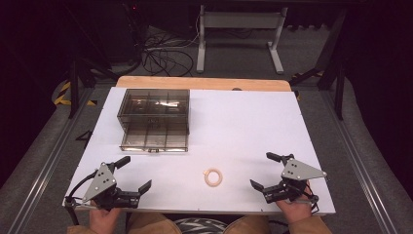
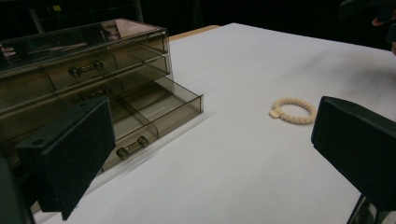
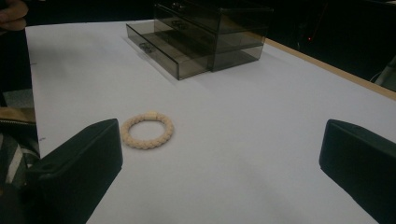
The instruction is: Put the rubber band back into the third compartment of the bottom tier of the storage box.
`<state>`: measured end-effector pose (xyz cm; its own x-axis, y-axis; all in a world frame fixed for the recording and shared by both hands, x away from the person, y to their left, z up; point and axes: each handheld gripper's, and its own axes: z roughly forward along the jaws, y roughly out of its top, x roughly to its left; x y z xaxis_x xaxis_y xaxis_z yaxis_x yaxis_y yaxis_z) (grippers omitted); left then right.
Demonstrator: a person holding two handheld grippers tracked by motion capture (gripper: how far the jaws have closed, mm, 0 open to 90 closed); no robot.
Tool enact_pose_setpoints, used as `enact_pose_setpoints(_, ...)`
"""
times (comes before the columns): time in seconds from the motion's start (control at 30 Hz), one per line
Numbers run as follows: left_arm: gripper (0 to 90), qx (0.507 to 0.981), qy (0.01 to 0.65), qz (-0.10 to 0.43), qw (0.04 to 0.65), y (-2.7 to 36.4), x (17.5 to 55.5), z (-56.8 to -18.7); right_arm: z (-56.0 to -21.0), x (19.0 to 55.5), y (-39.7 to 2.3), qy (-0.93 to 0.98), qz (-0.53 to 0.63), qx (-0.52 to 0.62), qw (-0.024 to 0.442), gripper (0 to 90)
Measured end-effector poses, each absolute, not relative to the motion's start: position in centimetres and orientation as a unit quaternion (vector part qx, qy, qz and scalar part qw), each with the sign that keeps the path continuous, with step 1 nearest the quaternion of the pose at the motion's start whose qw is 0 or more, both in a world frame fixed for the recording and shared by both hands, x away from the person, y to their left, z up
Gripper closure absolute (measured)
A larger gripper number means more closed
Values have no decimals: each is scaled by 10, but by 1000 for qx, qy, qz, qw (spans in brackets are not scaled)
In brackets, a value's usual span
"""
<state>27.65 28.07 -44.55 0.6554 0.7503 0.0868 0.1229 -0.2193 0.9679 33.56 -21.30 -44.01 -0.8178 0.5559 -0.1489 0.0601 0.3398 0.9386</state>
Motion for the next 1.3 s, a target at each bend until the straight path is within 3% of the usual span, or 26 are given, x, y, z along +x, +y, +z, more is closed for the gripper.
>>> enact_pose_setpoints(0.67,12,726,298,287,549,281,276,-445,-441,336,-212,787,539,193,231,3)
enact_pose_setpoints(1.3,53,740,282,254,556,272,283,-437,-442,337,-211,788,538,194,226,7)
